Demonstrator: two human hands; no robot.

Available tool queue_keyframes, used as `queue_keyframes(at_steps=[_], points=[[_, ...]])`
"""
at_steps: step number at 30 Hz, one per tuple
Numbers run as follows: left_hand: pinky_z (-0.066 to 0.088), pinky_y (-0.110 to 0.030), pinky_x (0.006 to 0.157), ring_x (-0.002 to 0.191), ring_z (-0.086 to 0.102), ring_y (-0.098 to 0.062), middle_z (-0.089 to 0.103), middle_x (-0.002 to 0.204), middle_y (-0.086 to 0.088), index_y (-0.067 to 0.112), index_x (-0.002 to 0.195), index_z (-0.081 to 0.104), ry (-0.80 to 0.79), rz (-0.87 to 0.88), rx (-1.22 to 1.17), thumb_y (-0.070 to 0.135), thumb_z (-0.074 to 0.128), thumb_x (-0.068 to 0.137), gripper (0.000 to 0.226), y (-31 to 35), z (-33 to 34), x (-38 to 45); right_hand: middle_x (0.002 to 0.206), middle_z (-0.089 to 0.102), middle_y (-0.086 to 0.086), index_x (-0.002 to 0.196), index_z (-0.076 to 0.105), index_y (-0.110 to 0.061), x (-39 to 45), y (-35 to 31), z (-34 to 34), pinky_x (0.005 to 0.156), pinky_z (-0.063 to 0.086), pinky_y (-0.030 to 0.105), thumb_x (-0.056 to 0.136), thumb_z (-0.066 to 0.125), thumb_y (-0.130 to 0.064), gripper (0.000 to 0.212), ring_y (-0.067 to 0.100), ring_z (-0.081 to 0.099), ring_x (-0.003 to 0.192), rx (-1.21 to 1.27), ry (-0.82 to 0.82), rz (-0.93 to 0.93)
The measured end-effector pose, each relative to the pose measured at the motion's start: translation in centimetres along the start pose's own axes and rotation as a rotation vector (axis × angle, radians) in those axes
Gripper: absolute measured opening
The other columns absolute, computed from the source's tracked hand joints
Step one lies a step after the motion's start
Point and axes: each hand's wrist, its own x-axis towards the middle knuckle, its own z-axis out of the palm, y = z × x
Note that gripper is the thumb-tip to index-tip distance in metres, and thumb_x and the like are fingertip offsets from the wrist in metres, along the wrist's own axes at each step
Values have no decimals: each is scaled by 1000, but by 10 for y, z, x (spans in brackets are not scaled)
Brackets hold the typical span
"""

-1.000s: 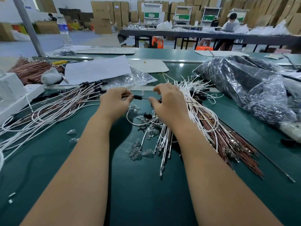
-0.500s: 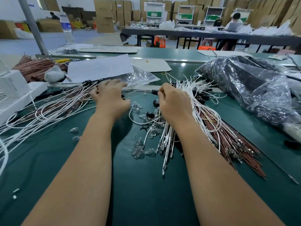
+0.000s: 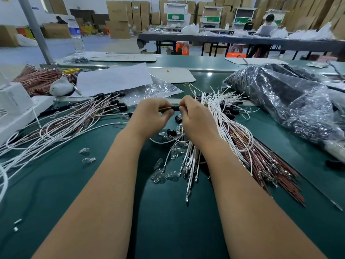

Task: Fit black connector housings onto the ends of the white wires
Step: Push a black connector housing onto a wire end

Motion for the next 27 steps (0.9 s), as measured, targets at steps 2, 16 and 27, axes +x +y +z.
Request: queue_keyframes(at_steps=[2, 16, 27], points=[[32, -9, 52, 56, 46, -4, 64, 67, -3, 9, 84, 72, 22, -32, -88, 14, 66, 89, 9, 2, 4, 0, 77, 57, -2, 103, 57, -14, 0, 0, 0, 56, 37, 31, 100, 47, -18, 12, 17, 52, 67, 109, 22, 52], [51, -51, 77, 78, 61, -43, 70, 80, -21, 4, 85, 75, 64, -94, -346, 11, 69, 88, 9, -5, 1, -4, 69, 66, 0, 75, 65, -15, 4, 4, -13, 58, 49, 18, 94, 58, -13, 20, 7, 59, 60, 781, 105, 457], [45, -31, 57, 56, 52, -18, 70, 74, -11, 9, 82, 72, 31, -78, -271, 11, 63, 91, 12, -6, 4, -3, 75, 66, 5, 79, 62, -15, 4, 5, -11, 66, 52, 26, 94, 60, -11, 16, 13, 60, 66, 644, 113, 433]])
